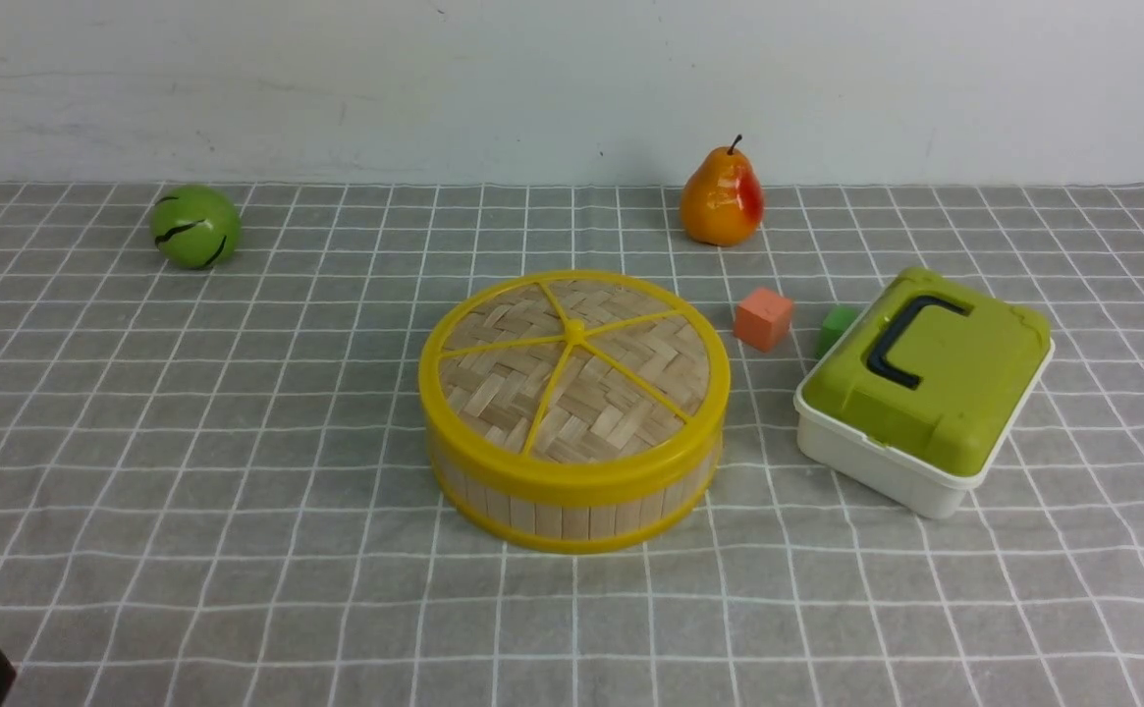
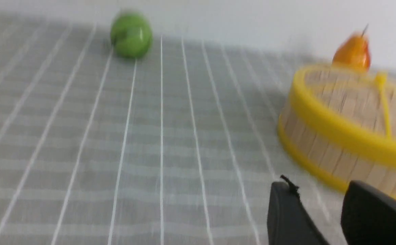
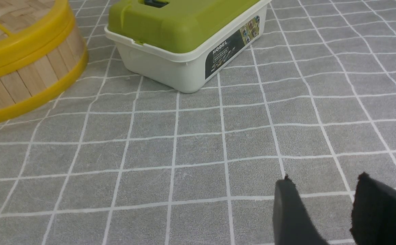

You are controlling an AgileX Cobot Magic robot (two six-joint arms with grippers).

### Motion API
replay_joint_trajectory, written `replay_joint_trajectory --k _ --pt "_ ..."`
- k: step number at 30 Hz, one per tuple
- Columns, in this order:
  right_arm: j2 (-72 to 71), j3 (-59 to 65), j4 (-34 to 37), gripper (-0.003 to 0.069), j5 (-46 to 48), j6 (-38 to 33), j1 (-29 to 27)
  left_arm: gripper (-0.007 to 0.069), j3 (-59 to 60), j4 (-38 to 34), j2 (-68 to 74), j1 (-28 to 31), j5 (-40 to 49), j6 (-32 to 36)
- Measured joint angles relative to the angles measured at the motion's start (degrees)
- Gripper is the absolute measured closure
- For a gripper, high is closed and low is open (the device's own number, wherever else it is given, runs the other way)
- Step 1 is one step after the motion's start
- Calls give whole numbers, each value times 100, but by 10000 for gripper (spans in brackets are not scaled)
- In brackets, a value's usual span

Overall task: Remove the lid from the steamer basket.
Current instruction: Use the left arm to lift the lid of the steamer

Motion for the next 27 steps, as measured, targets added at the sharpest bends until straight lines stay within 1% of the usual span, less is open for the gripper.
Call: replay_joint_trajectory --k 1,2,3,4,5,7,9,10,11,13,14,15,17,19,20,21,23,25,27 --pt "0 0 0 418 0 0 0 386 0 15 0 0 -432 6" --pt "0 0 0 418 0 0 0 386 0 23 0 0 -682 17" --pt "0 0 0 418 0 0 0 386 0 38 0 0 -1246 19" --pt "0 0 0 418 0 0 0 386 0 38 0 0 -1246 19" --pt "0 0 0 418 0 0 0 386 0 51 0 0 -1777 25" --pt "0 0 0 418 0 0 0 386 0 51 0 0 -2504 30" --pt "0 0 0 418 0 0 0 386 0 51 0 0 -2919 30" --pt "0 0 0 418 0 0 0 386 0 45 0 0 -3417 8" --pt "0 0 0 418 0 0 0 386 0 17 0 0 -3689 -51" --pt "0 0 0 418 0 0 0 386 -58 -75 0 0 -3962 -298" --pt "0 0 0 418 0 0 0 386 -156 -134 5 0 -3920 -429" --pt "0 0 0 418 0 0 0 393 -416 -189 21 0 -3698 -597" --pt "0 0 0 418 0 0 0 415 -873 -251 99 0 -3308 -671" --pt "0 0 0 418 0 0 0 486 -1898 -319 438 0 -2073 -596" --pt "0 0 0 418 0 0 0 501 -2081 -320 524 0 -1975 -565" --pt "0 0 0 418 0 0 0 558 -2703 -361 873 0 -1349 -461" --pt "0 0 -7 418 0 0 0 627 -3424 -383 1424 0 -712 -336" --pt "0 0 -7 418 0 0 0 637 -4193 -383 2205 0 -195 -254" --pt "0 0 -7 418 0 0 0 637 -4944 -383 3050 0 597 -243"
